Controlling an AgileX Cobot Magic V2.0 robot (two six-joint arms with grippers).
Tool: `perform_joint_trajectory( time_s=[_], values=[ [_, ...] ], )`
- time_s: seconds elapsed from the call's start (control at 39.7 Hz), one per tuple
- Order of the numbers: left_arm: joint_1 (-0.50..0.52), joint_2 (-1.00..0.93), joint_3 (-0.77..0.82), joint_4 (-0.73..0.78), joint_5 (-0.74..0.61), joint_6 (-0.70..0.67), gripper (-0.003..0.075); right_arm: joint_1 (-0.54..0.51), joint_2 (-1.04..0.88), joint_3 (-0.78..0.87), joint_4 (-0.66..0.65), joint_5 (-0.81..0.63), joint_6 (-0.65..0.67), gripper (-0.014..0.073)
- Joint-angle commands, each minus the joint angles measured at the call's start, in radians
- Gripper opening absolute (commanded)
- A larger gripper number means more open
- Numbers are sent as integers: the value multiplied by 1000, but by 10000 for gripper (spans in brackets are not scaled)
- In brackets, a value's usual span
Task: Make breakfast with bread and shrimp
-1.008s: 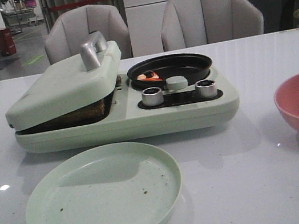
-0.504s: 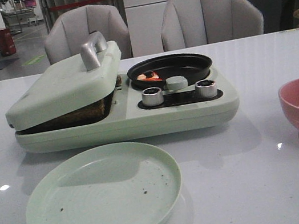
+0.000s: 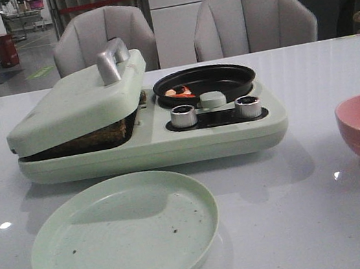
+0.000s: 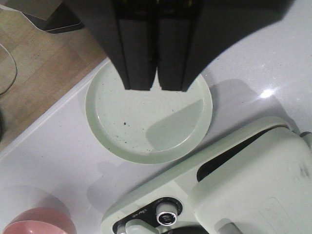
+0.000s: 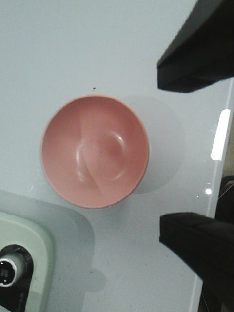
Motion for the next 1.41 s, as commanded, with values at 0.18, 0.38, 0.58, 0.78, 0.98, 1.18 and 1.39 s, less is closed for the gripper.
perform_joint_trajectory(
  time_s=[0.18,0.38,0.58,0.78,0.98,1.18,1.39],
  values=[
    [-7,-6,-29,-21,-67,-6,99,2,-291,207,-24,-80,9,610],
    [-7,-6,-29,-21,-67,-6,99,2,-437,306,-24,-94,9,610],
    [-7,-6,-29,-21,-67,-6,99,2,-478,320,-19,-95,9,609],
    [-7,-6,-29,-21,-67,-6,99,2,-478,320,-8,-108,9,421],
    [-7,-6,-29,-21,-67,-6,99,2,-478,320,2,-99,9,128],
    [-7,-6,-29,-21,-67,-6,99,2,-478,320,11,-87,9,35],
    [-7,-6,-29,-21,-67,-6,99,2,-478,320,11,-87,9,35]
  ],
)
